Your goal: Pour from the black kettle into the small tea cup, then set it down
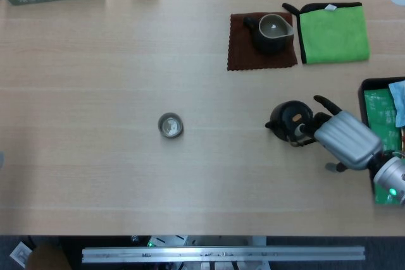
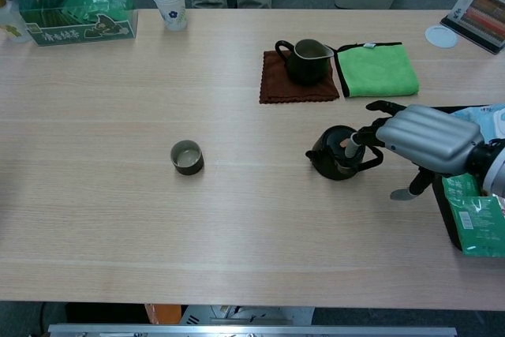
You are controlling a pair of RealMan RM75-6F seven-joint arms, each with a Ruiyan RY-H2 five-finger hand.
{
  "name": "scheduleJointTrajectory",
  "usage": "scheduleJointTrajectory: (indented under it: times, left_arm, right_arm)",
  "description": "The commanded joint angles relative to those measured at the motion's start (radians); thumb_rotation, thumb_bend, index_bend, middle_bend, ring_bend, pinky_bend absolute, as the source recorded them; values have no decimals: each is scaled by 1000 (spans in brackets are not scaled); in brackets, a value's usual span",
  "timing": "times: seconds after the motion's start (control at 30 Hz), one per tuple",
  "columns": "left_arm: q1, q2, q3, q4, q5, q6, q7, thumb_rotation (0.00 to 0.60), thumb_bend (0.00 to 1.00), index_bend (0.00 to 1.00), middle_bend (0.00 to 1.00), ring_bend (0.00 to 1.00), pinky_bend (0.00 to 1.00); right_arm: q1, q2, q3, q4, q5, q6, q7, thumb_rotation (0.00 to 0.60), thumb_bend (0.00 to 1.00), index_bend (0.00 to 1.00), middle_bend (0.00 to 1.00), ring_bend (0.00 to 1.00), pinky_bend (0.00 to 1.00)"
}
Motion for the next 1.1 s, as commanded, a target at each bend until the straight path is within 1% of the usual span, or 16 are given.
scheduleJointTrajectory:
  times: [0.03, 0.7, 1.1]
  left_arm:
    - [-1, -1, 1, 1, 1, -2, 0, 600, 313, 216, 234, 261, 227]
    - [-4, -2, 6, 10, -9, -18, -5, 600, 313, 216, 233, 261, 227]
    - [-6, -3, 6, 7, -15, -24, 0, 600, 313, 216, 232, 261, 227]
  right_arm:
    - [-2, -7, 1, 4, 7, -7, -3, 600, 0, 302, 351, 321, 0]
    - [-2, -47, 9, 39, 62, -58, -30, 600, 0, 333, 383, 352, 0]
    - [-1, -58, -7, 54, 74, -85, -51, 600, 0, 345, 394, 361, 0]
